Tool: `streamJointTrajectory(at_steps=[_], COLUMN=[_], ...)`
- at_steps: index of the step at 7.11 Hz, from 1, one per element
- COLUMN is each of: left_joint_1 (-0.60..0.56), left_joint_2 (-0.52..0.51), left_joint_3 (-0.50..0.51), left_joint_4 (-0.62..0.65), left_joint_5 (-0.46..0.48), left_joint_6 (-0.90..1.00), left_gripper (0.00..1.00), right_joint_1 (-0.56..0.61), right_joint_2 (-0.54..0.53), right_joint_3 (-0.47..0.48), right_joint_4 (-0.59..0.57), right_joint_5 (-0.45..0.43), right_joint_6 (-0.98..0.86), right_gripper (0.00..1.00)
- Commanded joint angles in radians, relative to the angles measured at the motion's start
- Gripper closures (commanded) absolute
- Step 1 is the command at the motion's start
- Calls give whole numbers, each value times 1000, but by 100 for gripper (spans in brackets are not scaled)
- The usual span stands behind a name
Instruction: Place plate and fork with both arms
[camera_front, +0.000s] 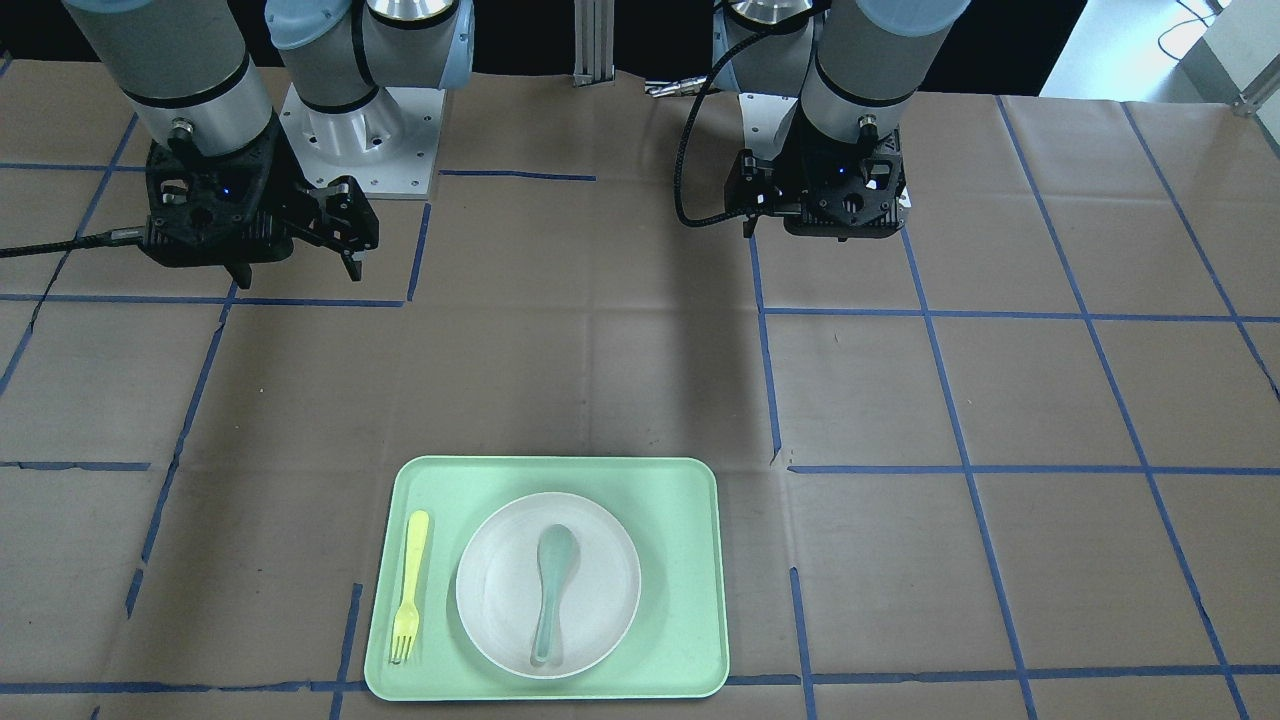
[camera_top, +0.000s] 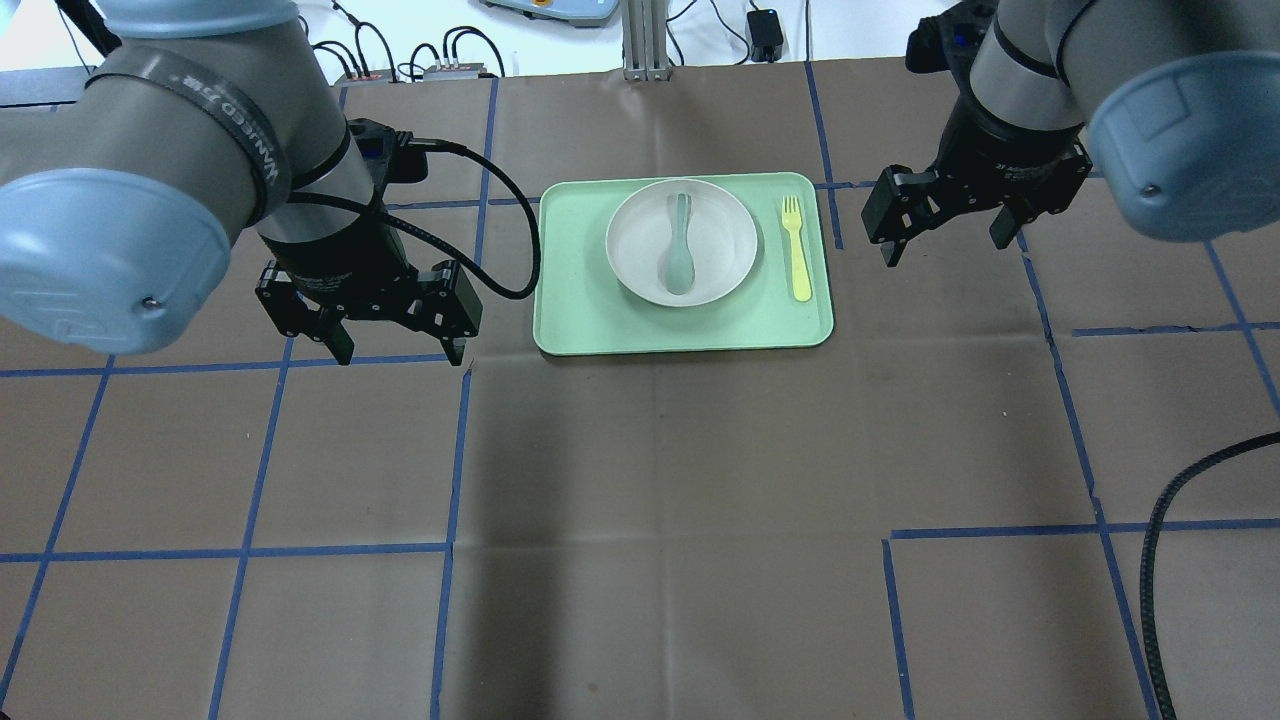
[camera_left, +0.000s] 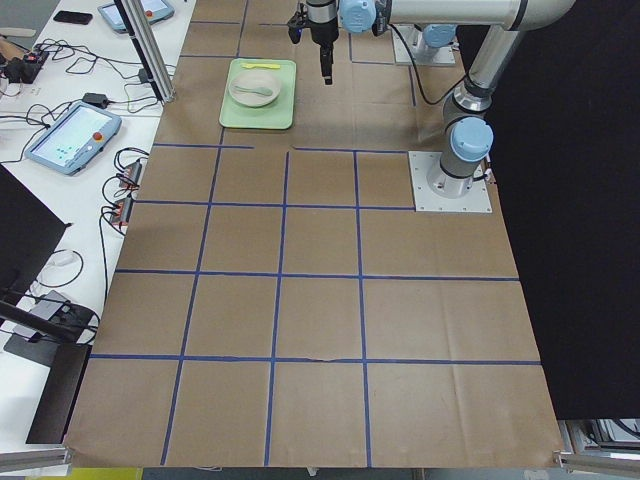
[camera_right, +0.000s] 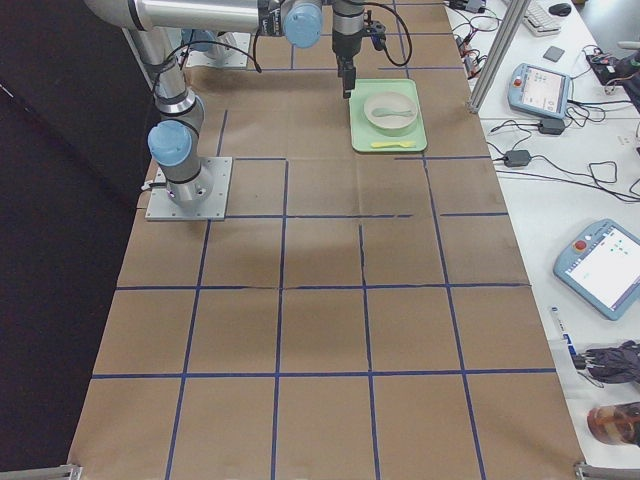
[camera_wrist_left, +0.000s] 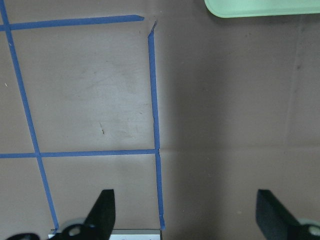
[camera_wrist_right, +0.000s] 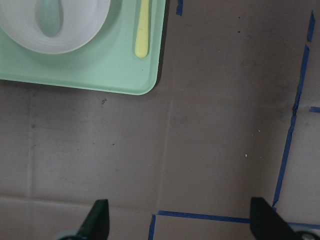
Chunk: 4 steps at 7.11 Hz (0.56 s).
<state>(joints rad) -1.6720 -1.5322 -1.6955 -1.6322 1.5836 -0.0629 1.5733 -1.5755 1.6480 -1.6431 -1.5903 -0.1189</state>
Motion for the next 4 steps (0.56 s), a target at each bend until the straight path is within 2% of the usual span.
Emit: streamJointTrajectory(at_steps=[1,4], left_joint_1=[0,0], left_joint_2=[-2,-2], left_joint_3=[0,0], left_joint_4=[2,2], left_joint_5=[1,-1], left_joint_6=[0,0], left_gripper=[0,0], right_joint_1=[1,1], right_joint_2=[0,2], right_joint_3=[-2,1], right_joint_4=[11,8], right_joint_5=[-2,6], right_joint_6=[2,1], right_gripper=[0,0])
